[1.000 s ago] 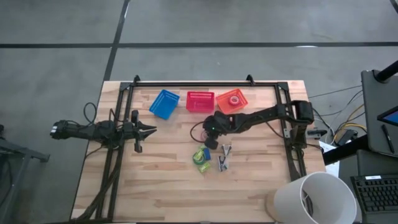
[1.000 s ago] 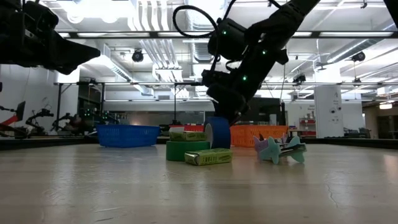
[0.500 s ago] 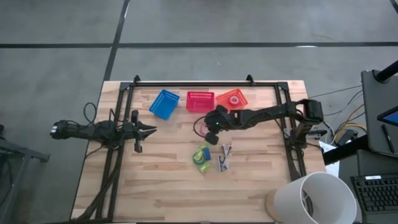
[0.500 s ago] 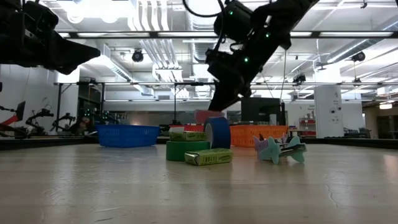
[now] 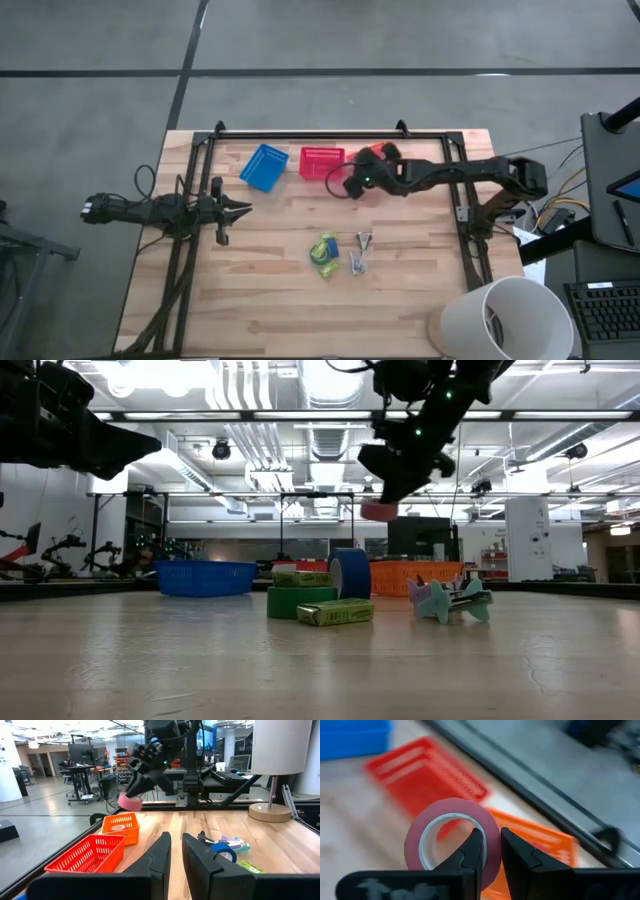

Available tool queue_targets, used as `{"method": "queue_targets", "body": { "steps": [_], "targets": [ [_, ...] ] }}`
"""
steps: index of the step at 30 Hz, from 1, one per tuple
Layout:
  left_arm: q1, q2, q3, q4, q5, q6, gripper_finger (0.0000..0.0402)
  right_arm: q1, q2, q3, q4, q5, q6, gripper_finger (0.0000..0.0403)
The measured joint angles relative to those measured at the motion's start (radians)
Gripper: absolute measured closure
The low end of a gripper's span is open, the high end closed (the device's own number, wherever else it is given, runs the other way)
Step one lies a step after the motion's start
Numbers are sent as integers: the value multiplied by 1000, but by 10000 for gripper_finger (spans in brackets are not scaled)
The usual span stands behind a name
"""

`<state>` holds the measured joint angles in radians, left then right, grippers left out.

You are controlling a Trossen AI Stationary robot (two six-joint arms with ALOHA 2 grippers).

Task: Pick and place Stapler, Stapler remover, tape
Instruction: Put the pink tape into the orange bin

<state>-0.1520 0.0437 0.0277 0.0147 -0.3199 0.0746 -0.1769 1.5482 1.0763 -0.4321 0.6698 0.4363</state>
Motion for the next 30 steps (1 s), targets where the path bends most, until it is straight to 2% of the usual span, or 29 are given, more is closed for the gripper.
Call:
{"method": "queue_targets", "body": {
  "steps": [6,17,30],
  "targets": [
    [0,0,0,0,0,0,351,-31,-9,-1,-45,119,63,351],
    [0,0,0,0,0,0,351,-141,51,-4,-117,89,108,351],
    [0,0,0,0,0,0,351,-222,162,-6,-112,63,123,351]
  ]
}}
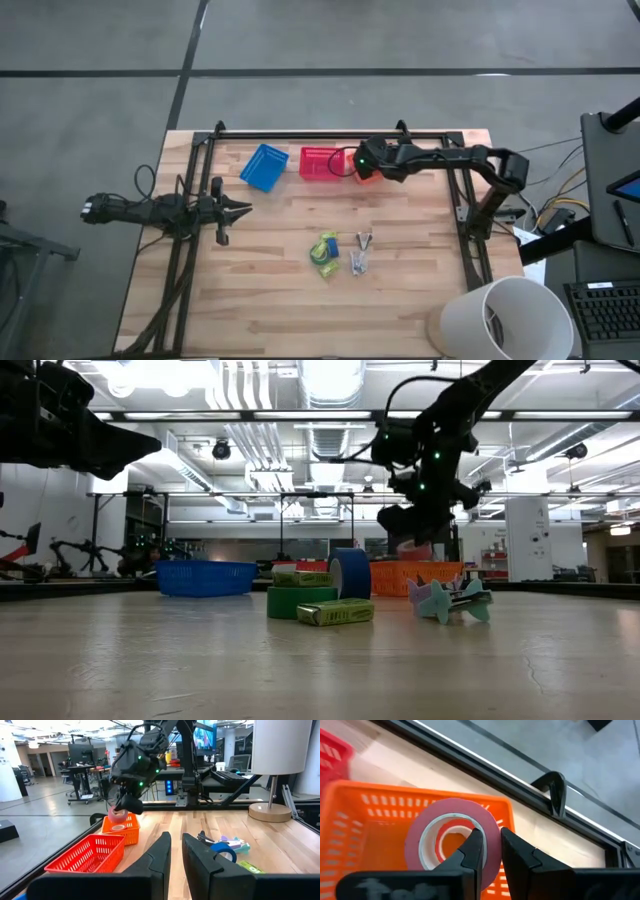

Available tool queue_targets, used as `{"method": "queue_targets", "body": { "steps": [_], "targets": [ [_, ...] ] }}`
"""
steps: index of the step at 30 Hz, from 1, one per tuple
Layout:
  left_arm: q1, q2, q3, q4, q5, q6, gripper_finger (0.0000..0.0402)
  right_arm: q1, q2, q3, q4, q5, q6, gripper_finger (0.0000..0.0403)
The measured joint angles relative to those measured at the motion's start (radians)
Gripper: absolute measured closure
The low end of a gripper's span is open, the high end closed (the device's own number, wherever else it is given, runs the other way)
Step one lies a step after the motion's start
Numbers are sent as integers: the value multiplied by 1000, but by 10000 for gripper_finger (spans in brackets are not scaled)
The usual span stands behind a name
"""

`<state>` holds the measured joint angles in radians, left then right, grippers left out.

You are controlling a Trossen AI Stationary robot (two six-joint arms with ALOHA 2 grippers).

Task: Pick and place Stapler, Stapler remover, tape
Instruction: Put the pink tape into the orange bin

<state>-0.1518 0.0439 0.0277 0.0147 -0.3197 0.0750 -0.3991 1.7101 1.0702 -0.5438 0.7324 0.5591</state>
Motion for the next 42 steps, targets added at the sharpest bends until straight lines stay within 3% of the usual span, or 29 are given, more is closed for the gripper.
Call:
{"method": "queue_targets", "body": {
  "steps": [42],
  "targets": [
    [0,0,0,0,0,0,351,-44,75,-1,57,3,-35,351]
  ]
}}
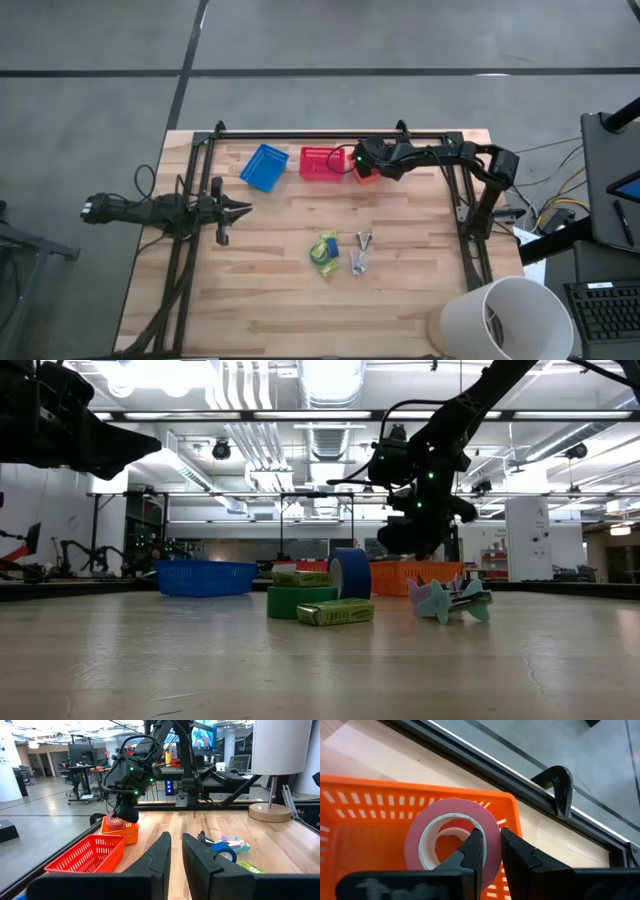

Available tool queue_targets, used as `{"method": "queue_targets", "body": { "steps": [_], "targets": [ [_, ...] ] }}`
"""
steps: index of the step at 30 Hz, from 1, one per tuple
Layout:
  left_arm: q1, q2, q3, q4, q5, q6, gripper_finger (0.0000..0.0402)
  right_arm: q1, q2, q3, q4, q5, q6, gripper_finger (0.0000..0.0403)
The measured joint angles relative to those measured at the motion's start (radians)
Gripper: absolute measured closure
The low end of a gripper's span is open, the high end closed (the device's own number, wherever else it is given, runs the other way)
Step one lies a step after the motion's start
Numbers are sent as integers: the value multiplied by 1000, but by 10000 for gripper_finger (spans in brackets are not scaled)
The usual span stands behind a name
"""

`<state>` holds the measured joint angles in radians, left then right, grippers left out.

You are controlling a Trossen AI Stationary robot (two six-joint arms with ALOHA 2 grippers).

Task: Pick and place Stapler, Stapler remover, tape
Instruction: Put the pink tape into the orange bin, then put the blue tape into the orange bin

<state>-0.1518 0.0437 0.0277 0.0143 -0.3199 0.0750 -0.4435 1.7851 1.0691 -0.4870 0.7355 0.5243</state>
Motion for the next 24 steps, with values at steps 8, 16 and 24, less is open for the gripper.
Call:
{"method": "queue_targets", "body": {
  "steps": [8,16,24],
  "targets": [
    [0,0,0,0,0,0,351,-5,2,-1,1,-1,0,351],
    [0,0,0,0,0,0,351,-5,4,-6,4,0,0,343],
    [0,0,0,0,0,0,351,-4,4,-6,6,50,3,273]
  ]
}}
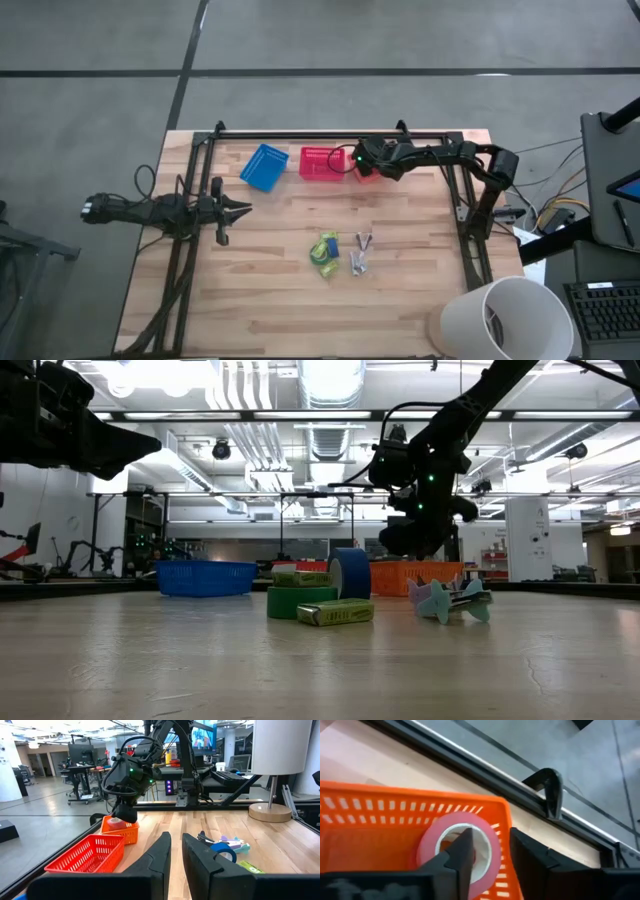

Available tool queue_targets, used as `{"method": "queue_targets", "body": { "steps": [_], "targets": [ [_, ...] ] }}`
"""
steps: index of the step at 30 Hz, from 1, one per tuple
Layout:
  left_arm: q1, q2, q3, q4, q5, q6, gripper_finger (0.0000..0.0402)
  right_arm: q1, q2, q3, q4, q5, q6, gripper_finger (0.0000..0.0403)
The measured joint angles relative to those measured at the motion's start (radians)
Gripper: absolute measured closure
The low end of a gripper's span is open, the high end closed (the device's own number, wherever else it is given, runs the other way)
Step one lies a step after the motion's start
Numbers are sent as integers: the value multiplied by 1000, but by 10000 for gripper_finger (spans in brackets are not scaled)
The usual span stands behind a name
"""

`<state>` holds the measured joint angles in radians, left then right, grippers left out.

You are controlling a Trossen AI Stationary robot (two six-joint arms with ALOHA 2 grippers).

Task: Pick and place Stapler, Stapler remover, tape
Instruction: Put the blue tape into the orange bin

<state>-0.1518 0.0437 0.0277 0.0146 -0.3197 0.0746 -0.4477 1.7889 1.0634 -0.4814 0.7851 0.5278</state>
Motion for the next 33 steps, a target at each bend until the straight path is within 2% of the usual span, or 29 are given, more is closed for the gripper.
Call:
{"method": "queue_targets", "body": {
  "steps": [6,11,18,22,29,33],
  "targets": [
    [0,0,0,0,0,0,351,25,0,7,5,24,-27,225],
    [0,0,0,0,0,0,351,82,0,30,16,25,-60,209],
    [0,0,0,0,0,0,351,198,-1,73,16,-91,-37,211],
    [0,0,0,0,0,0,351,258,-2,107,15,-216,-4,217],
    [0,0,0,0,0,0,351,330,-3,148,18,-553,122,227],
    [0,0,0,0,0,0,351,378,-3,154,33,-668,185,224]
  ]
}}
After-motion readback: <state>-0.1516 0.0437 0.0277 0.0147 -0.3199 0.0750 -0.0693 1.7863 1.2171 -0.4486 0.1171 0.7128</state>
